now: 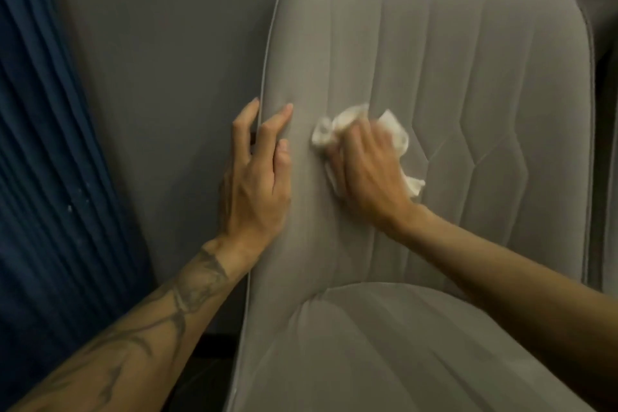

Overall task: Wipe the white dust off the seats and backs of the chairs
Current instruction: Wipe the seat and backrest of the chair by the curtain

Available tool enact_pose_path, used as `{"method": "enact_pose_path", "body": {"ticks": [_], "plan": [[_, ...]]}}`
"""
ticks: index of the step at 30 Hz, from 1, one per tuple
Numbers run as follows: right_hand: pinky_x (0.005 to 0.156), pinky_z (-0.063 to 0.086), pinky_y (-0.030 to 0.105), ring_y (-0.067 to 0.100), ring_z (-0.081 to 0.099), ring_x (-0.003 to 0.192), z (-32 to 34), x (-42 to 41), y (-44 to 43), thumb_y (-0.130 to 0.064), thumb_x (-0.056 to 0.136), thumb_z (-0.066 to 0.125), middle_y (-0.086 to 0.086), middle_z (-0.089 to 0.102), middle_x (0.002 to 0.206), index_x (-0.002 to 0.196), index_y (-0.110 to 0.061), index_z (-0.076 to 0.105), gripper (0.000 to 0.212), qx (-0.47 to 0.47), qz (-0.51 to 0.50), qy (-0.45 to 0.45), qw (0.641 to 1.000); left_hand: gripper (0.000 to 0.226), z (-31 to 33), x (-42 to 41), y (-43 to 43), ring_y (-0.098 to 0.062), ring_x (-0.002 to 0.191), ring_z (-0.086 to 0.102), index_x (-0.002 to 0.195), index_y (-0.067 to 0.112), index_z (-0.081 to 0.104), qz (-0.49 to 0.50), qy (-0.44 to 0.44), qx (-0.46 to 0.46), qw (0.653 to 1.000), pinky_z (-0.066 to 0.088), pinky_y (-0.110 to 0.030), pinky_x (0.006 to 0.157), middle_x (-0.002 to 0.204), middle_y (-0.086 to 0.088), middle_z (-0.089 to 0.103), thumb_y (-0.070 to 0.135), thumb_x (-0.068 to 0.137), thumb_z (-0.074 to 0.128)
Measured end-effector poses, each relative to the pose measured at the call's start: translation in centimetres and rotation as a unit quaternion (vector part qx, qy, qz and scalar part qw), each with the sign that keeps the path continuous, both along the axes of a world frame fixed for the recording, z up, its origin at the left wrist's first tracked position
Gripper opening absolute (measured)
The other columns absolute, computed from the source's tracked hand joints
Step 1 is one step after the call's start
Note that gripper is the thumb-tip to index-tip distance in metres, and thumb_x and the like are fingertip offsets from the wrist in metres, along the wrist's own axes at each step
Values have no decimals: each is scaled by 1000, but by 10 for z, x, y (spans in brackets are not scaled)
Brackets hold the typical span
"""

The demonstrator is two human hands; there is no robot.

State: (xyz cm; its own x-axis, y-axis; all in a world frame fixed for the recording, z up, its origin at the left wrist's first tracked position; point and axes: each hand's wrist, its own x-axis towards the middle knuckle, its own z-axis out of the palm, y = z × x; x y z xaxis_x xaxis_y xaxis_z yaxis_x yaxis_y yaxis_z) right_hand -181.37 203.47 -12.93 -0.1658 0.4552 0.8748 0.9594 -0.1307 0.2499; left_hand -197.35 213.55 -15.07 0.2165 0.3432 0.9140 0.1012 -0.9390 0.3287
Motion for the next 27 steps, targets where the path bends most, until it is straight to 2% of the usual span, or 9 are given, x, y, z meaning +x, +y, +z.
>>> {"method": "enact_pose_path", "body": {"ticks": [3,5,7,9,16,18,21,25,27], "plan": [[77,42,43,28,47,83,7,-19,15,-21,105,44,13,51,95,100,-7,52,18,109,-25,130,985,41,-4,2,3,26,127,28,150,26,46,2,-19,4,1000,31,5,94,156,-9,36,24,110,37],[78,44,45,28,48,83,-31,-32,5,-17,105,46,15,52,97,105,-3,54,17,48,-1,119,992,43,-4,2,4,17,136,33,153,20,41,-9,-35,-7,999,32,-2,105,157,-10,38,22,110,39],[78,44,46,27,47,82,-63,-38,-16,-17,104,47,15,53,96,101,0,58,20,-57,43,73,995,49,-6,1,1,-7,145,39,157,15,31,-41,-43,-59,997,36,-20,116,159,-8,38,23,110,41],[75,42,45,25,44,80,-62,-31,-24,-22,106,43,13,53,92,93,-1,59,29,-107,64,33,992,54,-10,-2,-7,-14,147,39,160,16,25,-65,-31,-124,990,37,-24,118,162,-6,37,30,111,40],[77,34,39,33,51,85,96,-22,35,-20,104,46,19,56,96,100,-3,55,20,55,19,0,998,56,-36,-23,-23,-14,141,45,160,23,28,-81,24,-203,976,35,-15,111,161,-1,41,40,107,34],[75,28,30,31,51,87,138,-28,55,-29,105,39,16,57,99,101,-5,56,30,98,-3,42,994,57,-39,-28,-23,-11,141,45,161,22,27,-90,30,-208,973,34,-12,112,160,0,41,38,107,34],[80,34,30,27,51,96,141,-39,67,-33,105,36,13,58,108,107,-5,57,35,121,-36,98,987,56,-45,-36,-24,-7,140,45,161,28,25,-108,48,-217,969,38,-21,112,157,4,42,42,108,33],[86,42,49,36,53,93,73,-73,40,-19,106,41,21,57,102,103,2,60,28,-13,59,8,998,57,-61,-50,-26,-4,143,41,160,31,27,-113,73,-217,967,35,-25,117,158,7,41,45,105,35],[84,42,49,35,52,91,45,-86,22,-21,107,42,20,57,102,102,0,61,29,-105,77,-36,991,61,-69,-58,-31,0,141,41,161,32,25,-118,96,-227,962,36,-27,117,156,10,41,47,103,36]]}}
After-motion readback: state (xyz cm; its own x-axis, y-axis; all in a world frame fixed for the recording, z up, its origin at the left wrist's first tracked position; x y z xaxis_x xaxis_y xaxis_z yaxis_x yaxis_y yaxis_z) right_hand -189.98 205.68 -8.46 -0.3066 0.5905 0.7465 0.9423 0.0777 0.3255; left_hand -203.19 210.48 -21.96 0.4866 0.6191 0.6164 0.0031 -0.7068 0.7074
